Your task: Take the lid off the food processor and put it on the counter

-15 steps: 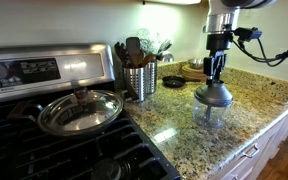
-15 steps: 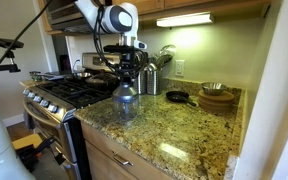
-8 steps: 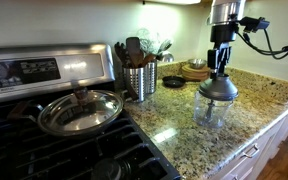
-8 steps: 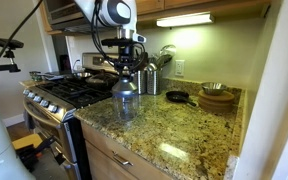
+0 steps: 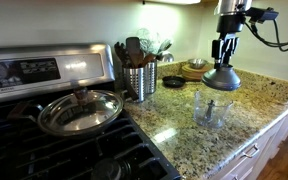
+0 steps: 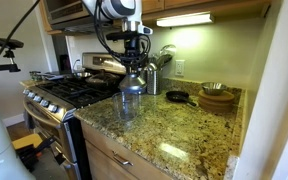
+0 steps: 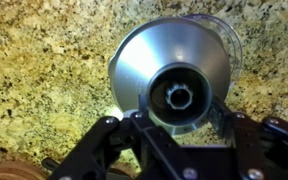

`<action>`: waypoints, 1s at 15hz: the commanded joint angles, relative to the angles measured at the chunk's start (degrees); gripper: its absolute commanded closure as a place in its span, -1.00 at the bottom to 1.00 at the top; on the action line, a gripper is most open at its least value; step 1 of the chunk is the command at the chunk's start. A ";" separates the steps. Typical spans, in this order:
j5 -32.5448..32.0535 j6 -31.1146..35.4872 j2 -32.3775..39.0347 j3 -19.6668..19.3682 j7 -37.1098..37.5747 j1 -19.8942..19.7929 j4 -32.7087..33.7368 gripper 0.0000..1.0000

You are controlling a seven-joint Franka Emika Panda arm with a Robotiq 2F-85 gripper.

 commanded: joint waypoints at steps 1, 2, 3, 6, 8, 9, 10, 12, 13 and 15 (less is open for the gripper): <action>-0.46 0.57 1.64 -1.66 1.72 -1.62 2.41 0.30; -0.40 1.18 2.38 -2.24 2.25 -2.17 3.02 0.30; -0.52 2.00 3.26 -2.75 2.76 -2.69 3.62 0.30; 0.83 3.81 6.88 -4.16 3.96 -4.08 6.07 0.30; 1.54 4.20 9.23 -4.81 4.38 -4.68 7.89 0.30; 1.90 4.38 10.56 -5.09 4.54 -5.00 8.86 0.30; 2.36 4.49 11.74 -5.31 4.66 -5.23 9.73 0.30; 2.69 5.11 14.38 -5.64 5.15 -5.71 11.30 0.30; 3.12 5.28 15.75 -5.80 5.16 -5.96 12.12 0.30; 4.18 5.61 18.10 -5.82 4.88 -6.48 13.39 0.30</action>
